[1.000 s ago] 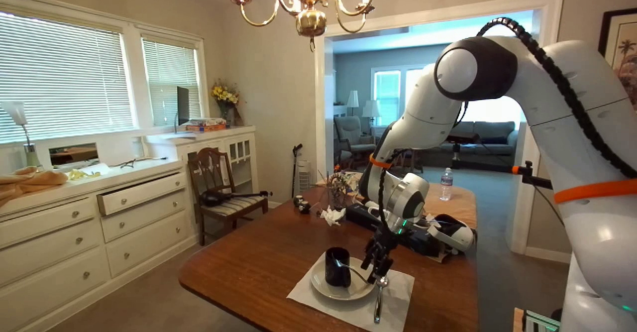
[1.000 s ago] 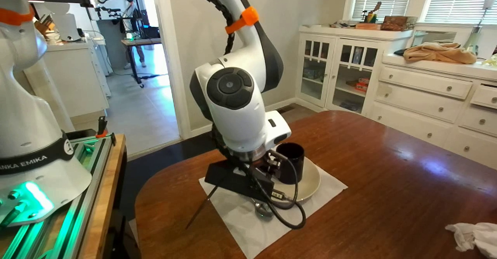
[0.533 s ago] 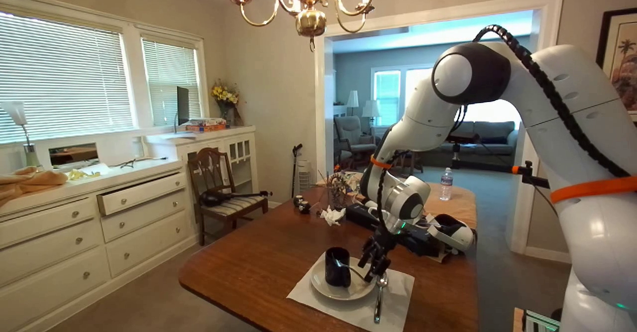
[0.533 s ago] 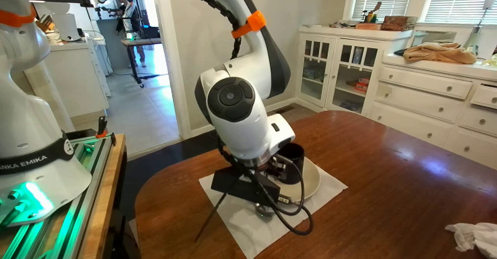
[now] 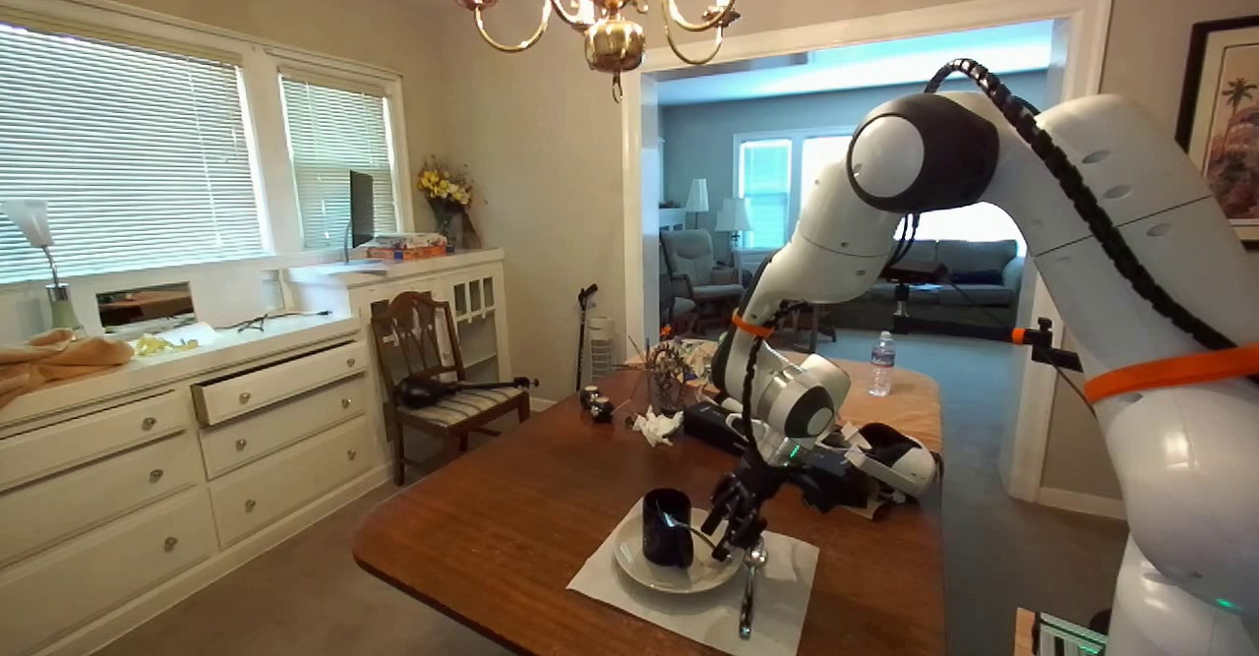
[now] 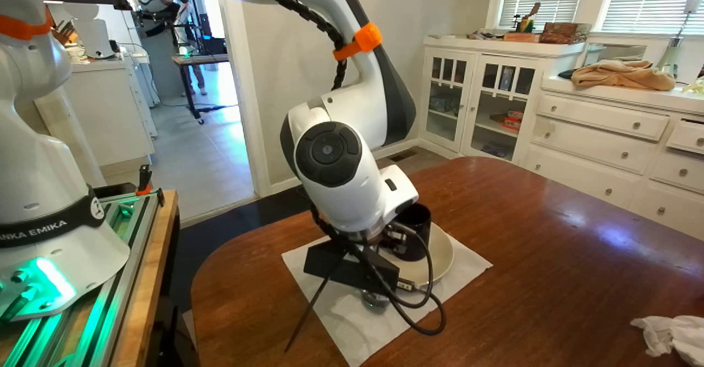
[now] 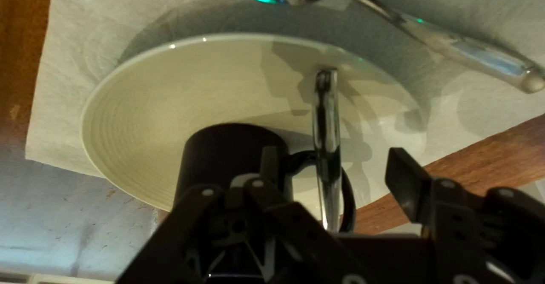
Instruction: Put the fork next to the spoon
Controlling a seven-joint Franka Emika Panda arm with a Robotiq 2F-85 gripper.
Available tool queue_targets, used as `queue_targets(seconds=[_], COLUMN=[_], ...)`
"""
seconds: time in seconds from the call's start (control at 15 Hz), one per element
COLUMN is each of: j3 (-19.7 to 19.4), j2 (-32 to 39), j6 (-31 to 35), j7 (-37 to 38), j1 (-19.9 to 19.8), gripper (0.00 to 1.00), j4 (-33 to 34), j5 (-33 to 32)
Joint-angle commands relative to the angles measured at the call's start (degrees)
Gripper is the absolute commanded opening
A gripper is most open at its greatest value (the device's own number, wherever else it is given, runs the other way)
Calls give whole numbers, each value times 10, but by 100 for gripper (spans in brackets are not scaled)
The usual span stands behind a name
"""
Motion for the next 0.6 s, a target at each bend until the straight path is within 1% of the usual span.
queue_targets(seconds=[0.0,0.07,0.13,0.2,0.27,0.33,0.4,0.47,0.53], j3=[4,4,4,3,2,2,1,0,0], j2=[16,17,18,17,18,19,19,20,21], j6=[-18,-20,-22,-23,-26,-29,-31,-34,-37], j7=[-34,-40,-43,-48,-51,-53,-57,-61,-64], j1=[-6,-6,-6,-5,-5,-5,-5,-5,-5], gripper=[67,66,61,61,58,40,33,29,22], j4=[12,13,14,14,14,15,15,16,17], j5=[30,34,39,42,44,47,50,52,55])
